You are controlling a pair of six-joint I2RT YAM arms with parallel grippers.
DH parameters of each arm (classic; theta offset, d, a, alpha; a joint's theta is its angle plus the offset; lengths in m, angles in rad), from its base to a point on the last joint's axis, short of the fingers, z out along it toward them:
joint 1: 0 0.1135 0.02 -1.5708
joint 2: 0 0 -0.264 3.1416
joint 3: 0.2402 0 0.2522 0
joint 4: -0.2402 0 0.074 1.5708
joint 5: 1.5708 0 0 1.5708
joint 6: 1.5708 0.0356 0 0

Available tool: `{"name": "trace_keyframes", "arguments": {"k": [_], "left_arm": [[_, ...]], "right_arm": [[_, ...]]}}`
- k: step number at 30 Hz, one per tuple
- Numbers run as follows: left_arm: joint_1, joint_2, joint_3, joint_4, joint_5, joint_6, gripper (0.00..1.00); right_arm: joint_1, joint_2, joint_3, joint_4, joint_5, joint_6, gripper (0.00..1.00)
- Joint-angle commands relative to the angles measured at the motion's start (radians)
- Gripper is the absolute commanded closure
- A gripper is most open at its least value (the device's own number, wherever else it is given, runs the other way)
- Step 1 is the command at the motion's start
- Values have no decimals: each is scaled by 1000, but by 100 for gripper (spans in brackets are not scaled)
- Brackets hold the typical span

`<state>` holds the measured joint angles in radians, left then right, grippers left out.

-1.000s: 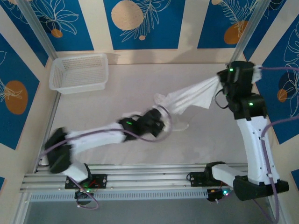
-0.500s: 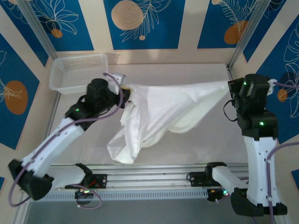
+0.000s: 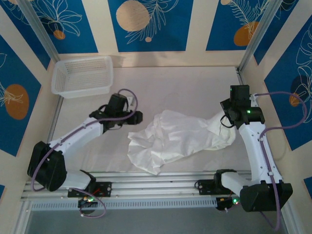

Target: Fold the inside-out t-shirt

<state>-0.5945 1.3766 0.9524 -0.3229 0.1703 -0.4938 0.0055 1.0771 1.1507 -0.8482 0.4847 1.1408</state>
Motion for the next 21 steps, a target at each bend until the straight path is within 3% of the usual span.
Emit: {"name": "trace_keyframes", "arguments": {"k": [1,4,7,16,21], "left_arm": [[-163,36,-26,68,53,-157,46],[-269,131,31,44,-59,-255,47],[-306,238,85,5,-184,-312,47],[-303,305,51,142,-178,-421,43],[-305,361,37,309,-42,-475,45]], "right_arm": [[2,-29,-10,34,-23,-27,100],[4,-54,-23,48,-40,-35,100],[6,-79,-38,65,-45,-39,100],[8,-119,-25,61,-23,-90,100],[8,-118,-33,73,-43,-84,100]]}}
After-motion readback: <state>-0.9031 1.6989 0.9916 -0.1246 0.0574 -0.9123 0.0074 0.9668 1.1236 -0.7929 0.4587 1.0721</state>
